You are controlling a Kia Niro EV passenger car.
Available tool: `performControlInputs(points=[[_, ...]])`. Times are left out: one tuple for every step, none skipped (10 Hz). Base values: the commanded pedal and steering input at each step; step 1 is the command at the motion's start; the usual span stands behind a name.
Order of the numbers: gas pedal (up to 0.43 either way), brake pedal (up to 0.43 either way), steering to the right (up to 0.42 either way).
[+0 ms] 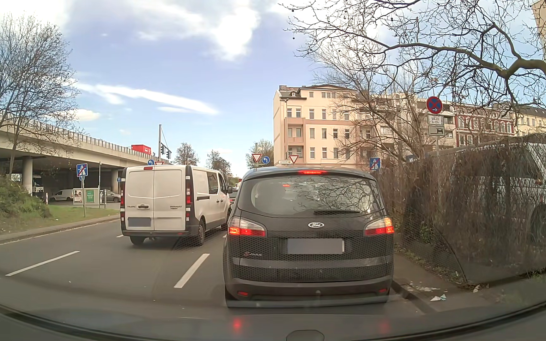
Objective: Follow the waypoints while adhering to traffic rules and regulations
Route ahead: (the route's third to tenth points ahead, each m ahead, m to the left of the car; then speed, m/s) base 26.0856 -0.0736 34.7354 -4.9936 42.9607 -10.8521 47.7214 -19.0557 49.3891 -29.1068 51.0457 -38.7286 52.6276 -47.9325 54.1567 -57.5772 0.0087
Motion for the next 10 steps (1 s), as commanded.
performControlInputs(points=[[0.0,0.427,-0.013],[0.0,0.427,-0.013],[0.0,0.415,-0.012],[0.0,0.409,-0.013],[0.0,0.409,-0.013],[0.0,0.409,-0.013],[0.0,0.409,-0.012],[0.0,0.402,-0.013],[0.0,0.409,-0.013],[0.0,0.409,-0.013]])
